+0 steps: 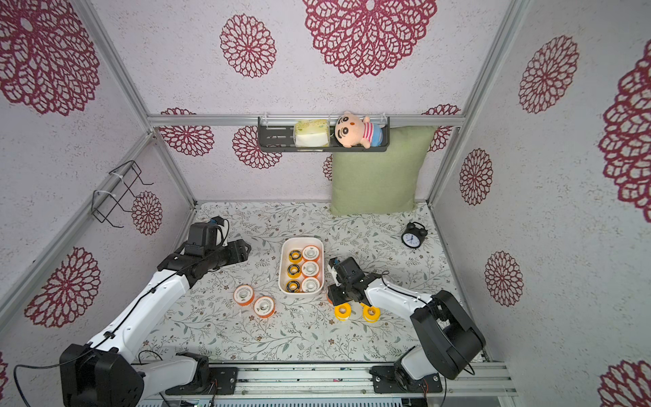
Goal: Put the sealing tape into the storage box
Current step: Pick up the sealing tape at the center of the board.
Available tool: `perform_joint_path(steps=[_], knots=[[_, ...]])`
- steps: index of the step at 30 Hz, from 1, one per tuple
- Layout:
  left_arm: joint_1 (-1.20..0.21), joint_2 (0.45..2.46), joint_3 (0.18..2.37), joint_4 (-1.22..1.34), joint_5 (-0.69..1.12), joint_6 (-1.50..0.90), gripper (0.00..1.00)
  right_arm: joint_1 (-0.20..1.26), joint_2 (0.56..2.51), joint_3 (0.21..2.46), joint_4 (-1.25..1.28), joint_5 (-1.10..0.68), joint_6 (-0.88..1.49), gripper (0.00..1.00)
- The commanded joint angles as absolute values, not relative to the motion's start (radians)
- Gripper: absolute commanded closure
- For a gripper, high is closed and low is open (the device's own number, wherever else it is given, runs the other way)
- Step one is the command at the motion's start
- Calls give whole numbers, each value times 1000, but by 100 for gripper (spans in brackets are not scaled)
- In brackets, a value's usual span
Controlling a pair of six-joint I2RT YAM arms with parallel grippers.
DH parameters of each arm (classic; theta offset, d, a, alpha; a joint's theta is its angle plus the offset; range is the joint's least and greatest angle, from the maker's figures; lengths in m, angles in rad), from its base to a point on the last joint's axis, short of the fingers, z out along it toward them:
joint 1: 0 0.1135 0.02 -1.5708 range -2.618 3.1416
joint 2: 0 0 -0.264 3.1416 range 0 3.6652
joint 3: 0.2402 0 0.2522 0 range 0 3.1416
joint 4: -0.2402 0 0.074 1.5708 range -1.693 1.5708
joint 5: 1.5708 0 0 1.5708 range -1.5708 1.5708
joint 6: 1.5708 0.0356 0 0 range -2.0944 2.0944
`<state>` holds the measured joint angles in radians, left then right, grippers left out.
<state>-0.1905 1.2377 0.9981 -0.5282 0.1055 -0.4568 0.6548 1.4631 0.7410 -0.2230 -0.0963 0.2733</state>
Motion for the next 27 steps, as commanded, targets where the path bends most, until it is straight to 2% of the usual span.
perform_joint_path(steps=[1,6,11,27], knots=[[-179,1244,999,-502,119,-454,28,637,1448,749,-261,-25,292,54],[-178,1244,997,-503,117,-453,28,630,1415,752,-288,12,300,54],[-179,1246,997,-502,117,-454,28,633,1388,755,-290,-32,272,52],[-179,1252,997,-503,117,-451,28,679,1502,813,-322,2,254,54]])
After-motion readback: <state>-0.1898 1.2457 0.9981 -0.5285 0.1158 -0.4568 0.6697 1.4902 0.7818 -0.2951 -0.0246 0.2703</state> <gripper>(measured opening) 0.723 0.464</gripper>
